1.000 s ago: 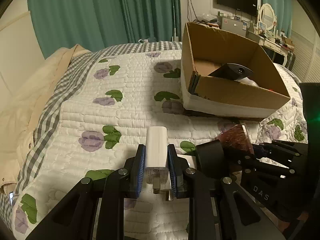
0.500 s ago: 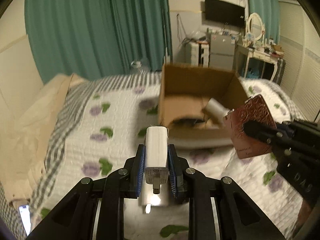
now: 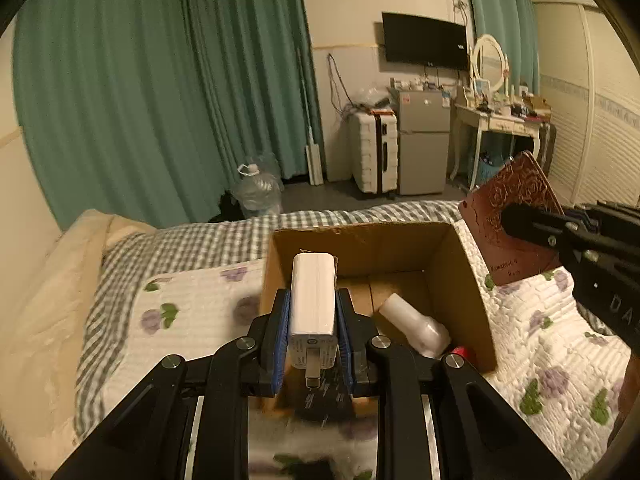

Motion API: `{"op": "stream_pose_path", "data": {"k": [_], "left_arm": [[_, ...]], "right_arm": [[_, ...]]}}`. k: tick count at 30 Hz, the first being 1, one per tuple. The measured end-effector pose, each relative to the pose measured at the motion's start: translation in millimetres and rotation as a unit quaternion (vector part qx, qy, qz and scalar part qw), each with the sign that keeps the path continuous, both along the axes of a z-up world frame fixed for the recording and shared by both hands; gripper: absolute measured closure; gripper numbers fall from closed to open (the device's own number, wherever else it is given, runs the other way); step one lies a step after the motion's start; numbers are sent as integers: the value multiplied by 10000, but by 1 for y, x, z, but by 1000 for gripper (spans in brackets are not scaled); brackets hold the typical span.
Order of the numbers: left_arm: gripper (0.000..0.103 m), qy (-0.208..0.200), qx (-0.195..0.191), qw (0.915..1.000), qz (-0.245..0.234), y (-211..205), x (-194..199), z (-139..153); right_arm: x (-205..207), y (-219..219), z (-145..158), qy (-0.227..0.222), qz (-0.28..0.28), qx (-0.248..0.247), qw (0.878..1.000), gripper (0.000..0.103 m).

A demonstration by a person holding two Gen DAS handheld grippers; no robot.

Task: Organize rigid objects
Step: 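Carry the charger and pink phone into the box and open both tools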

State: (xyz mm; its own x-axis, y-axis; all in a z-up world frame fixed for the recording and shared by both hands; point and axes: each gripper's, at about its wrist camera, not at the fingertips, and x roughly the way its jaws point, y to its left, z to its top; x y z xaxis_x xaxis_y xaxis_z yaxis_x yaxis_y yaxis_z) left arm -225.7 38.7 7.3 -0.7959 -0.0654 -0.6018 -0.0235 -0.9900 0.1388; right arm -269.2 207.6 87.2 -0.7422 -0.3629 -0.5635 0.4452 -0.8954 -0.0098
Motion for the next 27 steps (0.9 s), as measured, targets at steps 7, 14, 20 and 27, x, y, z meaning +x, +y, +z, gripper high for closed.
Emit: {"op": "stream_pose_path", "data": {"k": [7, 14, 20, 27], "left_arm": [[81, -342, -74, 9994, -4, 14, -49, -36], [78, -621, -7, 9980, -104, 18, -70, -64], [39, -321, -183, 9993, -50, 20, -62, -60], [39, -206, -137, 9997, 35, 13, -51, -43]], "right_arm": [[-42, 9, -52, -410, -146, -14, 9991, 94], [-59, 4, -73, -507, -98, -27, 9987, 94], [-61, 3, -76, -509, -113, -58, 9986, 94], [-64, 4, -75, -486, -185, -7, 9986, 89]]}}
